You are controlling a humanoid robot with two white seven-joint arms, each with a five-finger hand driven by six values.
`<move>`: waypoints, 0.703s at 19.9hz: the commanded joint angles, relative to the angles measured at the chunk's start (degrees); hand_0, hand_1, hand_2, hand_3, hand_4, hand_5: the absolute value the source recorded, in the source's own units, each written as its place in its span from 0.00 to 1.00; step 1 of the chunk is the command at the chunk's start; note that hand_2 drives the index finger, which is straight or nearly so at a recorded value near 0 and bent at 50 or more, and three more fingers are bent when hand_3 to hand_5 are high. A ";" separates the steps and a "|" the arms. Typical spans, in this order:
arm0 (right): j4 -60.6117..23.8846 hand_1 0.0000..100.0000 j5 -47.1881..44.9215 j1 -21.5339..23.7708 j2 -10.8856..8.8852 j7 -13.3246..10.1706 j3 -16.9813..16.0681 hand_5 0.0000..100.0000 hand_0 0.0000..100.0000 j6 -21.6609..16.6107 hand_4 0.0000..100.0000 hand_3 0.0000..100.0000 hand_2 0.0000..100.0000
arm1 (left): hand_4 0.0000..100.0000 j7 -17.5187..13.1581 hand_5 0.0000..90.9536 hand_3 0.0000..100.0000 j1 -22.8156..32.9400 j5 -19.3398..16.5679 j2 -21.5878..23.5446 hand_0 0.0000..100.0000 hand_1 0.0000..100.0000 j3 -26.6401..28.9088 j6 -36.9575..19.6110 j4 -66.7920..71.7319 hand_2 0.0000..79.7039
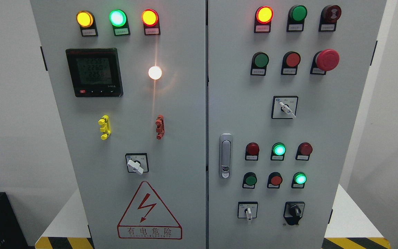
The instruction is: Flip black knob to close circuit
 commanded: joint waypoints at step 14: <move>-4.86 0.12 0.14 -0.38 -0.11 -2.95 4.33 0.00 0.00 -5.46 0.15 0.20 0.12 | 0.00 -0.01 0.00 0.00 1.23 0.00 -0.02 0.12 0.56 0.00 -0.02 -1.32 0.00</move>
